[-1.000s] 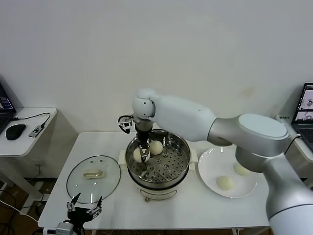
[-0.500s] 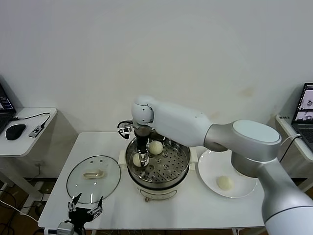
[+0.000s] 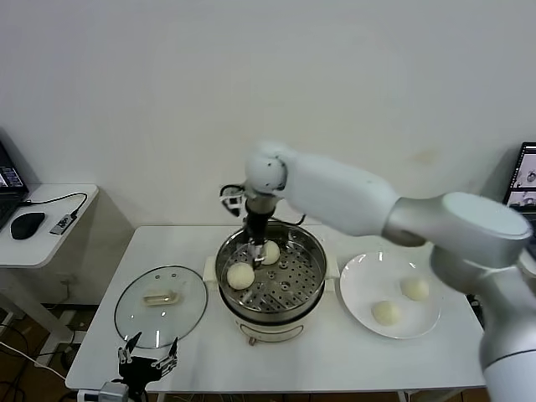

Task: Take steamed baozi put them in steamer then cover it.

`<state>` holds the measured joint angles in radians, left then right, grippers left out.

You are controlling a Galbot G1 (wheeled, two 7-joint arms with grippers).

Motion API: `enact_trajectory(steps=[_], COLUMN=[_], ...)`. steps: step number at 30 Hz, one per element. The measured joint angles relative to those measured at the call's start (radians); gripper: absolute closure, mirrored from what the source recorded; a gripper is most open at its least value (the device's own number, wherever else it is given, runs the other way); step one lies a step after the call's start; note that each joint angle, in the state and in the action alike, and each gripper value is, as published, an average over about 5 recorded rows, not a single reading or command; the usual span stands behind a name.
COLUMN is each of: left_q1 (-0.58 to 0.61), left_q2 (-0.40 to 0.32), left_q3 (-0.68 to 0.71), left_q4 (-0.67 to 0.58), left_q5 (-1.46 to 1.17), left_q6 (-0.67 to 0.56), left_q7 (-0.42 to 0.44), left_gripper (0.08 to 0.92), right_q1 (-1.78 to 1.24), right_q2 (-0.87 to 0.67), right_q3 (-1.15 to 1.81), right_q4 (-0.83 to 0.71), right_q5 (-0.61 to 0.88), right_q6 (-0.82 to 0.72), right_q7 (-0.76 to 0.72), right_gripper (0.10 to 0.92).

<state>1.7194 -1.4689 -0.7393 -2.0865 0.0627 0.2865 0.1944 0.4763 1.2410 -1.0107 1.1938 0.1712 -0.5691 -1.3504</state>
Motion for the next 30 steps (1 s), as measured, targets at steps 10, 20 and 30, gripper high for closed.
enact_trajectory(steps=[10, 20, 30], left_q1=[0.010, 0.022, 0.035], left_q2=[0.008, -0.007, -0.017], left_q3=[-0.015, -0.015, -0.008], left_q4=[-0.011, -0.027, -0.022], left_q5=[-0.006, -0.006, 0.004], left_q6=[0.001, 0.002, 0.001], left_q7=[0.004, 0.010, 0.009], left_gripper=[0.177, 0.177, 0.177], right_q1=[0.031, -0.129, -0.298], right_q2=[-0.324, -0.542, -0.613], right_q3=[0.024, 0.099, 0.150], right_q4=[0.185, 0.279, 0.295], right_q5=[-0.050, -0.174, -0.277], right_q6=[0.088, 0.161, 0.199], right_q7=[-0.055, -0.075, -0.076], right_gripper=[0.203, 0.203, 0.203])
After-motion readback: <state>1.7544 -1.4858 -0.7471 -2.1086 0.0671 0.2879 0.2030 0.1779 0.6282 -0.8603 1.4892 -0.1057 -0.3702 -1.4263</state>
